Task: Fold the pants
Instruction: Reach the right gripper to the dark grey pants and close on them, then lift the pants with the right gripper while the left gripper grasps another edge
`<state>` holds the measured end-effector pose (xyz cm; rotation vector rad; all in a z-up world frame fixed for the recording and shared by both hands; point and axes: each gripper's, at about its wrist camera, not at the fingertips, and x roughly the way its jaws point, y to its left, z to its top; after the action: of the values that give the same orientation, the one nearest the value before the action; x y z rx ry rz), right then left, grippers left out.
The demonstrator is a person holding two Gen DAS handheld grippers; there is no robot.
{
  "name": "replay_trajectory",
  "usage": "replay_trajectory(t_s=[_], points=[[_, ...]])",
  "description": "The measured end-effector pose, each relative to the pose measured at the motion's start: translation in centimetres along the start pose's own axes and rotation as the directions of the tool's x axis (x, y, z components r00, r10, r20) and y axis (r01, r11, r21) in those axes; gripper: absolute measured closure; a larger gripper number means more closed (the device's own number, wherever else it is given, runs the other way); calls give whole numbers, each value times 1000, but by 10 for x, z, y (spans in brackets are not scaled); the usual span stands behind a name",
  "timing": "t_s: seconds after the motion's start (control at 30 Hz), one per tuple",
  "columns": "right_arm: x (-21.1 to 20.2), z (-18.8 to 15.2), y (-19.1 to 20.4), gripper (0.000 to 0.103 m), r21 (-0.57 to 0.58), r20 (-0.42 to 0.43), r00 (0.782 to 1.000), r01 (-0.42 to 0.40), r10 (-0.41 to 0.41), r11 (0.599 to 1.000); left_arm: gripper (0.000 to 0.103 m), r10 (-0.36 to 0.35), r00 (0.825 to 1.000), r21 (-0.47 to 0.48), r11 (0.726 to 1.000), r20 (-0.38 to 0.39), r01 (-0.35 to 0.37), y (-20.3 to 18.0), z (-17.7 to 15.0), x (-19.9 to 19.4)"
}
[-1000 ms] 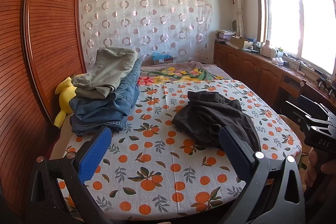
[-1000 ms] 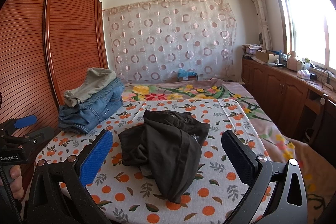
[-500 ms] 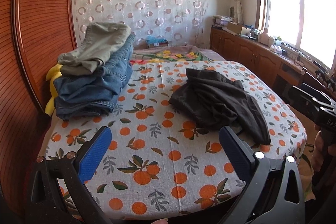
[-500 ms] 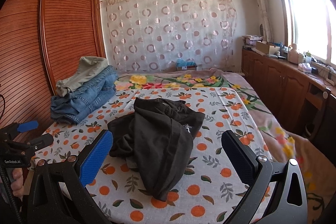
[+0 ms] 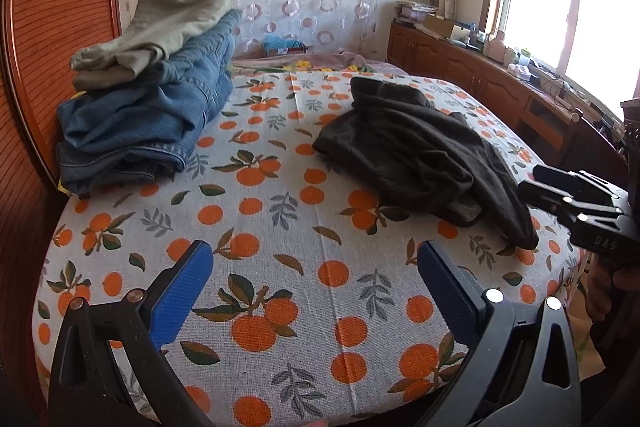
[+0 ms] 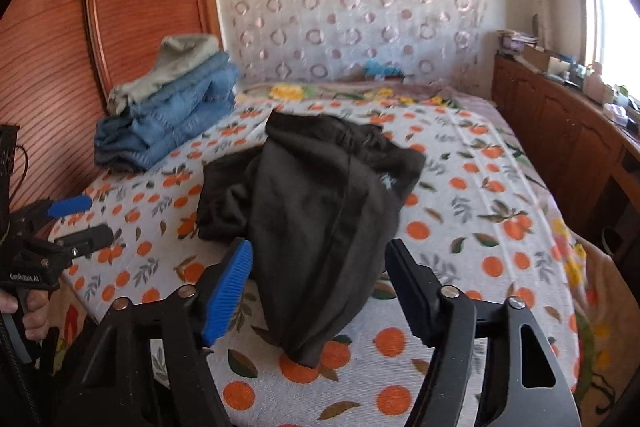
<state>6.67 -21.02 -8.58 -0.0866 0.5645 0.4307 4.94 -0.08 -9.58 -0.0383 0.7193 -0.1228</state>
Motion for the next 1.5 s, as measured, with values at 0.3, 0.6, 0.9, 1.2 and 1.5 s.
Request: replay_trajectory(t_s=[0.3, 0.6, 0.9, 1.2, 1.5], points=[[21, 2, 5, 93, -80, -122, 993, -13, 3, 997, 1, -5, 1000, 2, 1000, -26, 5, 5, -1, 12], [-34, 24, -51, 98, 9, 39, 992, 118, -118, 993, 1, -17, 1000, -6, 1000, -20, 17, 7, 0, 11], [-67, -1, -119, 98, 150, -4, 958, 283, -286, 947, 1, -29, 999, 3, 1000, -14, 29, 2, 1, 9], [-76, -1, -106, 76, 155, 11, 973, 226, -230, 962, 1, -48, 999, 57, 997, -14, 49, -16, 11, 17], [-85, -27, -139, 66, 191, -17, 965, 258, -260, 947, 1, -118, 993, 134, 984, -18, 120, -51, 26, 24]])
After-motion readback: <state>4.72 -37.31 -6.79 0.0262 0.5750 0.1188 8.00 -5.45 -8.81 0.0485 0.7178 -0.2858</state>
